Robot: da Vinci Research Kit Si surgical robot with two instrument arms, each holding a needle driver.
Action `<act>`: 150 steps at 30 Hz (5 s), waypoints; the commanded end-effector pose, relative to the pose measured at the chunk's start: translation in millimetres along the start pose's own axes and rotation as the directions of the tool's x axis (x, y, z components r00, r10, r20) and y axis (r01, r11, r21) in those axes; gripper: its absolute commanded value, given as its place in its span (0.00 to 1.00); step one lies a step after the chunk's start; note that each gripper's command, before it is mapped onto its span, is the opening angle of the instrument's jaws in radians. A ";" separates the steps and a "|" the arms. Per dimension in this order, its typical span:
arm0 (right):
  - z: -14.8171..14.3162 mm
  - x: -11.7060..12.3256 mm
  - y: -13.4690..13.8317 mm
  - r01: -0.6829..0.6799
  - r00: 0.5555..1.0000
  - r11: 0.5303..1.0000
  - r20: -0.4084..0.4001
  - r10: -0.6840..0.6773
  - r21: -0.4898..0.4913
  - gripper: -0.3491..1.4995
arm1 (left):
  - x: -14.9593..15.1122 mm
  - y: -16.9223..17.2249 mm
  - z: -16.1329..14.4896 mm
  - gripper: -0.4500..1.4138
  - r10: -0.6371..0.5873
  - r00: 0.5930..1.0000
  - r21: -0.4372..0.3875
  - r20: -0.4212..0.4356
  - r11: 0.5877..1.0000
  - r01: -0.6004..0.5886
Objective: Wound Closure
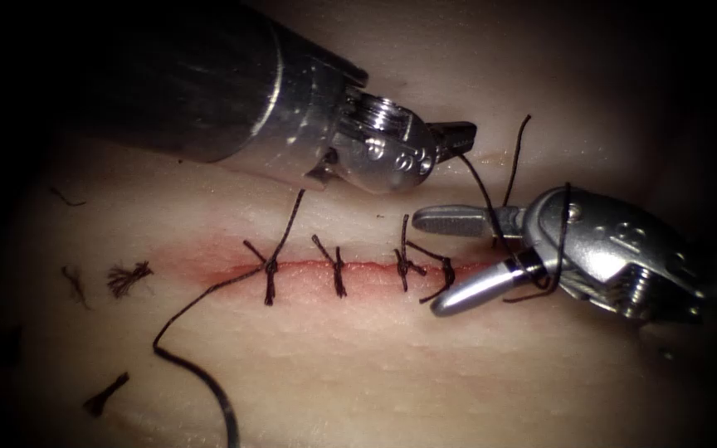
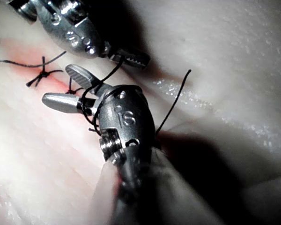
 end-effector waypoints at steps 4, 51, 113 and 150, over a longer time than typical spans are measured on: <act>1.5 -0.6 0.5 -0.010 0.993 1.000 -0.116 0.011 0.006 0.43 | 0.4 1.3 1.4 0.00 -0.018 1.000 -0.004 -0.023 1.000 0.018; -4.0 -2.9 2.9 -0.222 0.963 0.598 -0.078 0.258 -0.770 0.73 | 5.6 7.5 -1.2 0.00 -0.144 0.986 0.019 -0.090 0.989 0.146; -4.9 -7.7 1.2 -0.191 0.970 0.439 -0.100 0.221 -0.878 0.00 | -6.5 -1.2 2.3 0.00 -0.361 0.932 -0.077 0.034 0.929 0.363; -3.0 -9.7 -7.8 -0.125 0.979 0.470 -0.032 0.201 -0.874 0.00 | -17.6 -12.4 15.8 0.00 -0.637 0.745 0.142 0.198 0.771 0.621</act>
